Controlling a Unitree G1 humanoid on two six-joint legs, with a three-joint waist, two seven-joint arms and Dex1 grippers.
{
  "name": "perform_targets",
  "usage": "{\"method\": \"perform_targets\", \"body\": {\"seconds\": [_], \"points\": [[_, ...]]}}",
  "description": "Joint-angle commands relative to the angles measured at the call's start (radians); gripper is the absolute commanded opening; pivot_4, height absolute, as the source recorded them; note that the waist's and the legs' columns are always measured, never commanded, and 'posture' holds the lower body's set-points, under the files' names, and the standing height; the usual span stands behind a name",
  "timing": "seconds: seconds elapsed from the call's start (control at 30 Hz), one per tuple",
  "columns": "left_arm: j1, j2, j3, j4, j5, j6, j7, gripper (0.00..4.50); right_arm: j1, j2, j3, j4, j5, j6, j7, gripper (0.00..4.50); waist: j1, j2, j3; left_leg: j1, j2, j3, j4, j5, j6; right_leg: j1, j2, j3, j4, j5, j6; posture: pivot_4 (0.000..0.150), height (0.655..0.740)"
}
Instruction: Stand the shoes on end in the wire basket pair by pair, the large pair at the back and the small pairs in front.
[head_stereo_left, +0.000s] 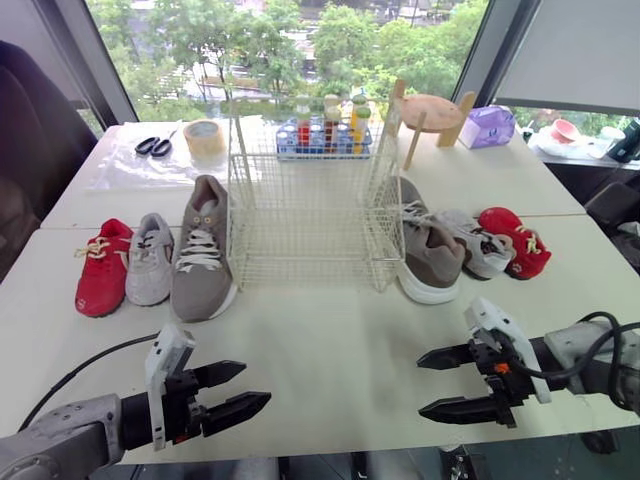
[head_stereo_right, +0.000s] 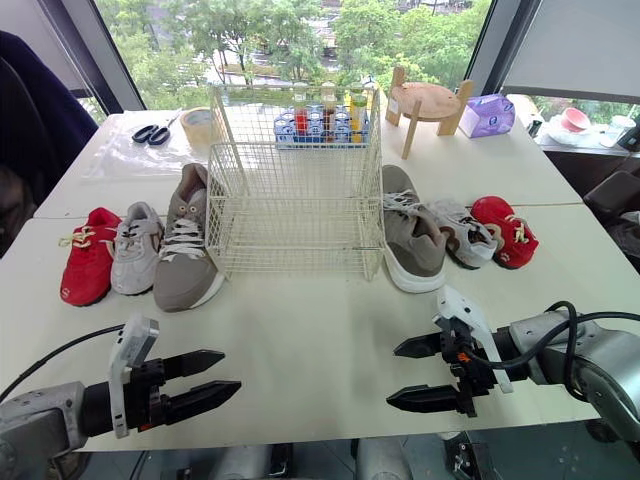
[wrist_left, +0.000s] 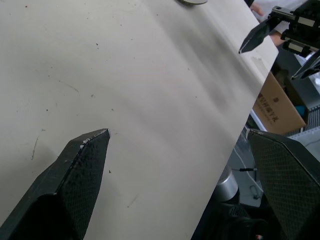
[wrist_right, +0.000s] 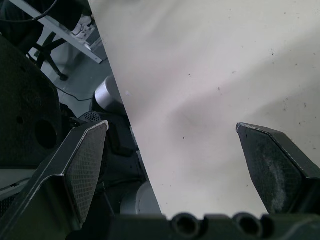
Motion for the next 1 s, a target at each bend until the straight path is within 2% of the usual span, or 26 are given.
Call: {"method": "perform_targets", "body": {"seconds": [0.03, 0.83, 1.0], "points": [[-0.018, -0.004, -0.011, -0.011, 0.013, -0.021, -0.011, 4.50, -0.015, 0.002, -0.001, -0.007, -0.006, -0.014, 0.016, 4.45, 0.000, 0.000, 0.000, 0.000, 0.000, 0.000, 0.000, 0.000, 0.000, 0.000, 0.000, 0.000, 0.000, 0.000, 0.000, 0.150, 0.7400], [-0.065, -0.040, 0.031, 0.004, -0.055, -0.008, 0.065, 4.50, -0.151, 0.086, 0.059, 0.052, -0.077, -0.035, -0.010, 4.45, -0.003, 0.000, 0.000, 0.001, 0.000, 0.000, 0.000, 0.000, 0.000, 0.001, 0.000, 0.000, 0.001, 0.000, 0.000, 0.150, 0.7400], [-0.069, -0.031, 0.029, 0.005, -0.055, -0.005, 0.057, 4.50, -0.188, 0.061, 0.068, 0.039, -0.124, -0.049, -0.010, 4.45, -0.004, 0.000, 0.000, 0.001, 0.000, 0.000, 0.000, 0.000, 0.000, 0.001, 0.000, 0.000, 0.001, 0.000, 0.000, 0.150, 0.7400]]}}
